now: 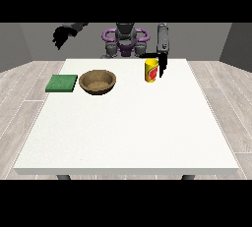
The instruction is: Pick the cup and pour the ball into the bowl, then pick the bowl and place it on the pad
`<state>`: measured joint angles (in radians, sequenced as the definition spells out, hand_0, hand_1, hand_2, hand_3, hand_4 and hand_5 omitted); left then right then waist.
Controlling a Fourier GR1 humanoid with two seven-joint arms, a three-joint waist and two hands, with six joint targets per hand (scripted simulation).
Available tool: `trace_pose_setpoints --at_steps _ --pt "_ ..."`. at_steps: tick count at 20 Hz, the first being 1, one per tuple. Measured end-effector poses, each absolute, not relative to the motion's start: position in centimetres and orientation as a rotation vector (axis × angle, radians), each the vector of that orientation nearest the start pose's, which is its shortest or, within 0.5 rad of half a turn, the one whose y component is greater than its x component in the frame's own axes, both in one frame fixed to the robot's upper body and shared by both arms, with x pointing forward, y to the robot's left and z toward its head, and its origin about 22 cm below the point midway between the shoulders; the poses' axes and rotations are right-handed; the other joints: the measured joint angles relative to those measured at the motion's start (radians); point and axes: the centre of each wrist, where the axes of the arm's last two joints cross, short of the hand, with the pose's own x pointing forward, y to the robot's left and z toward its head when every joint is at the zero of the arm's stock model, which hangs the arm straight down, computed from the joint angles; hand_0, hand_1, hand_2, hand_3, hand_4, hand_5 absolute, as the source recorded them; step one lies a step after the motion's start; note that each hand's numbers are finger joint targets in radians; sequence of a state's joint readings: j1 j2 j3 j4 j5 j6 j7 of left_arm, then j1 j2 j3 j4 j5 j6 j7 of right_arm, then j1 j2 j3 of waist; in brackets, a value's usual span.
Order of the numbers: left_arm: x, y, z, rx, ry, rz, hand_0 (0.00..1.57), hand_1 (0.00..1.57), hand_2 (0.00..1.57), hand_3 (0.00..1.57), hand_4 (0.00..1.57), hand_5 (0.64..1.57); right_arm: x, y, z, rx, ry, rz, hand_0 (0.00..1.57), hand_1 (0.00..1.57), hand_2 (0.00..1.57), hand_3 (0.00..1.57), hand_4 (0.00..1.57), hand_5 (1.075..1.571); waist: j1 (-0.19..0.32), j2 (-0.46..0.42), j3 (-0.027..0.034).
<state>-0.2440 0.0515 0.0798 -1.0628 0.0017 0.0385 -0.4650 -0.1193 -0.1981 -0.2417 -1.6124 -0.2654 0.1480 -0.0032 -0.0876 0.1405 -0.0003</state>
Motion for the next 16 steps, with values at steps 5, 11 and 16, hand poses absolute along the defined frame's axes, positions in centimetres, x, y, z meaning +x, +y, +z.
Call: trace_pose_setpoints --at_steps 5,11,16 --pt "30.2 24.1 -7.4 0.068 -1.748 -0.011 0.00 0.00 0.00 0.00 0.89 1.555 26.9 -33.0 5.9 0.031 -1.779 -0.063 0.00 0.00 0.00 0.00 0.67 1.566 -0.008 0.011 0.0001" --pt "29.4 24.4 -9.8 0.221 -1.760 -0.047 1.26 1.26 1.57 1.57 1.33 1.483 27.0 -34.3 7.4 0.062 -1.808 -0.038 0.00 0.00 0.00 0.07 0.64 1.568 -0.058 0.038 0.0014" --pt "30.2 24.6 -9.9 0.357 -1.786 -0.058 1.28 1.28 1.57 1.57 1.41 1.418 26.6 -35.9 8.6 0.076 -1.817 -0.028 0.00 0.00 0.00 0.15 0.63 1.566 -0.089 0.039 0.0049"
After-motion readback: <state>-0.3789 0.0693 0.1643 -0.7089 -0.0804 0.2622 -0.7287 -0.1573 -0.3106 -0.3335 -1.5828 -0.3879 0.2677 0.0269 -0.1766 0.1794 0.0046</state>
